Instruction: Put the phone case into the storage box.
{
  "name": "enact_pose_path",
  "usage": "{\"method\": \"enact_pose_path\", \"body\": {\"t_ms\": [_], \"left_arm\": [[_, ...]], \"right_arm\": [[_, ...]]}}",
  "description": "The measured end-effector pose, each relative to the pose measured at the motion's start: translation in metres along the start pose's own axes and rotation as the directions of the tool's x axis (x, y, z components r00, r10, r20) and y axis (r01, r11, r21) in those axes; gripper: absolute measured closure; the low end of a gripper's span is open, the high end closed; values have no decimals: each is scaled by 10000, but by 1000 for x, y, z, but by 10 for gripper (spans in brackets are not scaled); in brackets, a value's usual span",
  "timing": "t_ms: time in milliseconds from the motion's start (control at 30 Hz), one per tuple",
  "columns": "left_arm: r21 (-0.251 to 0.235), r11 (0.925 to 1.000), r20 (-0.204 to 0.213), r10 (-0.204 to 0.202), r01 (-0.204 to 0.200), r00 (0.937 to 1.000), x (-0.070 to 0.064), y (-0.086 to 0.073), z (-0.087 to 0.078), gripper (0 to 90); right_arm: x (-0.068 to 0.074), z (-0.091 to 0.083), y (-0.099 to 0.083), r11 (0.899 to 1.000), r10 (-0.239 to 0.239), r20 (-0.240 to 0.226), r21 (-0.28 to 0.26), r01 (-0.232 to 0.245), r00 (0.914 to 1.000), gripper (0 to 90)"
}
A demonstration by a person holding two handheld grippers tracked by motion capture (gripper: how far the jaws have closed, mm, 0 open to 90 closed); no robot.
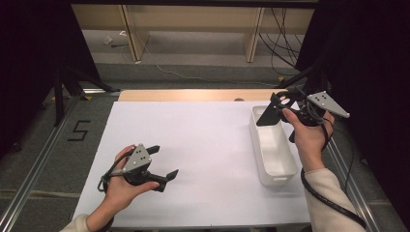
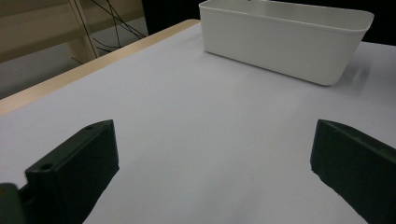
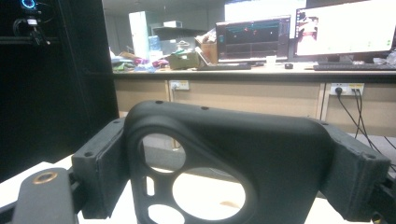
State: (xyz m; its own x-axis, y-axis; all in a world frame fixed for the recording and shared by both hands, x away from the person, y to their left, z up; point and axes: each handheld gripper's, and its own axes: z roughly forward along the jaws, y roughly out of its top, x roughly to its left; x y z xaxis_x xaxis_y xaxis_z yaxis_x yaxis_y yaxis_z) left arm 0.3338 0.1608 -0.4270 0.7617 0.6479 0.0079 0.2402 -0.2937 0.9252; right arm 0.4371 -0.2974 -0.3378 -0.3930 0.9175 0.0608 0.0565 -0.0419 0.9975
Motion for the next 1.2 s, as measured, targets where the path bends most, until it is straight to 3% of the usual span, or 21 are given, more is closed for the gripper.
{"method": "enact_pose_path", "body": {"t_ms": [1200], "left_arm": [[16, 10000, -16, 35, -35, 10000, 0, 0, 0, 7]], "right_arm": [[-5, 3, -2, 9995, -304, 218, 130, 301, 9993, 158]]}}
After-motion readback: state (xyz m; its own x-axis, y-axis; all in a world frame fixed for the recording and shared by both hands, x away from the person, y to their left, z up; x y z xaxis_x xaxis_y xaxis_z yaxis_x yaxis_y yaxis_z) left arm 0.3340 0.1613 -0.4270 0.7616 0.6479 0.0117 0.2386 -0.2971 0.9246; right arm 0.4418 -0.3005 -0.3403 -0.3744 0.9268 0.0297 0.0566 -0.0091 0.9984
